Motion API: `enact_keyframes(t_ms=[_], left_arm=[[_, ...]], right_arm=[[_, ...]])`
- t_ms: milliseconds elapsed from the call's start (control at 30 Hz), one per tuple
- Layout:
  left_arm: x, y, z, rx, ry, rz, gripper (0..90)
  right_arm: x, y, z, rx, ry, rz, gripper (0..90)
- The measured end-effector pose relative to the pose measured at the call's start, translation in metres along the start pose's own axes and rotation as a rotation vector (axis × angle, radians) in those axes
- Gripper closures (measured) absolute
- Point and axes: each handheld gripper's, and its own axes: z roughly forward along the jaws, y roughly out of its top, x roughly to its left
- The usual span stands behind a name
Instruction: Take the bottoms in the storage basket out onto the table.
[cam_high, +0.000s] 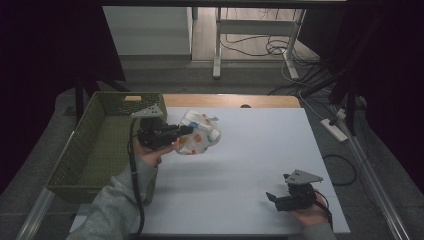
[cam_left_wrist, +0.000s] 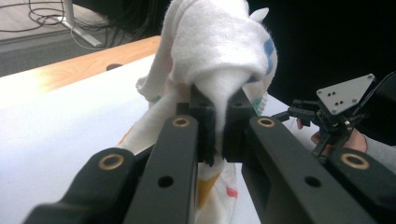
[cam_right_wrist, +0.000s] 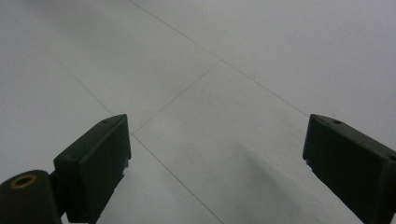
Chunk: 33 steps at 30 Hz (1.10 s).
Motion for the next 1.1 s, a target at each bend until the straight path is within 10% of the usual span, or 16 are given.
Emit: enact_keyframes(t_ms=[1100], left_arm=[[-0.013, -0.041, 0.043, 0.114, -0.024, -0.007, 84.9]], right_arm=[[0.0, 0.0, 0.0, 0.006, -0.001, -0.002, 8.1]])
